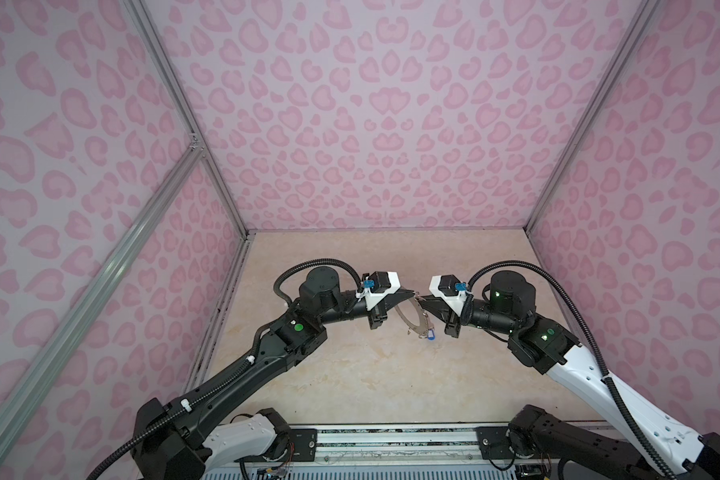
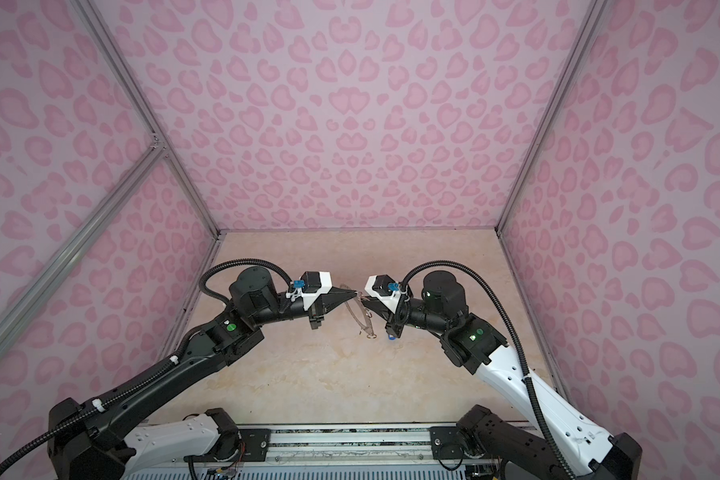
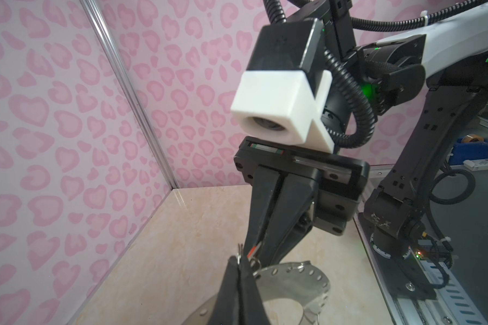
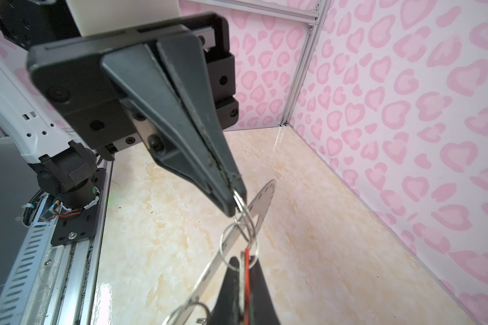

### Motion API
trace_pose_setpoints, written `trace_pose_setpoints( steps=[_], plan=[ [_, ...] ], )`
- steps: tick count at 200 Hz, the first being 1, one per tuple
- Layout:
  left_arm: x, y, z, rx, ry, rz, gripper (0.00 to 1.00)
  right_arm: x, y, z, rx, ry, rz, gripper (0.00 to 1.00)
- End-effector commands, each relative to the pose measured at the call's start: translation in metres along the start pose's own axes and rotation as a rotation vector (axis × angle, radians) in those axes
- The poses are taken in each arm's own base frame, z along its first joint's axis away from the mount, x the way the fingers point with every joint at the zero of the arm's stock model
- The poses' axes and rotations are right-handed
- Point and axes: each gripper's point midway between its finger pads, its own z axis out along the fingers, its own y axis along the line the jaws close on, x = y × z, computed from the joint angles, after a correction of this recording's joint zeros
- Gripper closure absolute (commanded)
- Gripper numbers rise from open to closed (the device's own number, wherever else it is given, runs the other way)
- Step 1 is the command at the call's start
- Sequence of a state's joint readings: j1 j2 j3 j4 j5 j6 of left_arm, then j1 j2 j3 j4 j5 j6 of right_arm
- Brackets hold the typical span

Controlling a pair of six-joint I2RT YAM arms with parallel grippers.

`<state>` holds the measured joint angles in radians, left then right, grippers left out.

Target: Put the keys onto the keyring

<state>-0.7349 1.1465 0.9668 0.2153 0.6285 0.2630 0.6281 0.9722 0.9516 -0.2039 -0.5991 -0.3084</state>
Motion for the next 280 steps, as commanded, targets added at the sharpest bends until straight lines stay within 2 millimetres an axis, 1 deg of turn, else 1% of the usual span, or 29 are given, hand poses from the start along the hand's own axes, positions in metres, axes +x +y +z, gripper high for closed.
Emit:
trace_pose_setpoints(
  steps=[1, 23, 81, 168, 174, 176, 179, 207, 243, 279, 280],
  plan=[
    [-0.008, 0.001, -0.001, -0.001, -0.016, 0.029, 0.97, 0.002, -0.003, -0.001, 0.017, 0.022, -0.019, 1.00],
    [-0.007, 0.002, -0.001, -0.006, -0.011, 0.031, 0.97, -0.001, -0.001, -0.001, 0.011, 0.024, -0.033, 1.00],
    [-0.005, 0.000, -0.001, -0.003, -0.005, 0.030, 0.97, -0.001, -0.002, 0.000, 0.013, 0.036, -0.042, 1.00],
    [-0.002, -0.001, 0.000, -0.001, 0.005, 0.036, 0.97, -0.010, -0.006, -0.006, 0.055, -0.016, -0.057, 1.00],
    [-0.002, -0.001, 0.001, 0.000, 0.007, 0.035, 0.97, -0.011, -0.005, -0.006, 0.052, -0.019, -0.058, 1.00],
    [0.003, -0.002, 0.001, 0.005, 0.023, 0.024, 0.97, -0.011, -0.005, -0.006, 0.051, -0.021, -0.059, 1.00],
    [0.004, -0.002, 0.001, 0.006, 0.029, 0.020, 0.97, -0.012, -0.005, -0.006, 0.050, -0.022, -0.058, 1.00],
    [0.005, -0.003, 0.002, 0.008, 0.032, 0.020, 0.97, -0.015, -0.004, -0.005, 0.042, -0.036, -0.064, 1.00],
    [0.007, -0.003, 0.002, 0.006, 0.037, 0.017, 0.97, -0.012, -0.004, -0.006, 0.043, -0.026, -0.076, 1.00],
    [0.008, -0.001, 0.000, -0.015, 0.031, -0.006, 0.97, 0.004, -0.003, -0.009, 0.038, 0.103, -0.131, 1.00],
    [0.005, -0.001, 0.000, -0.017, 0.020, 0.000, 0.97, 0.004, -0.003, -0.010, 0.038, 0.107, -0.133, 1.00]
  ],
)
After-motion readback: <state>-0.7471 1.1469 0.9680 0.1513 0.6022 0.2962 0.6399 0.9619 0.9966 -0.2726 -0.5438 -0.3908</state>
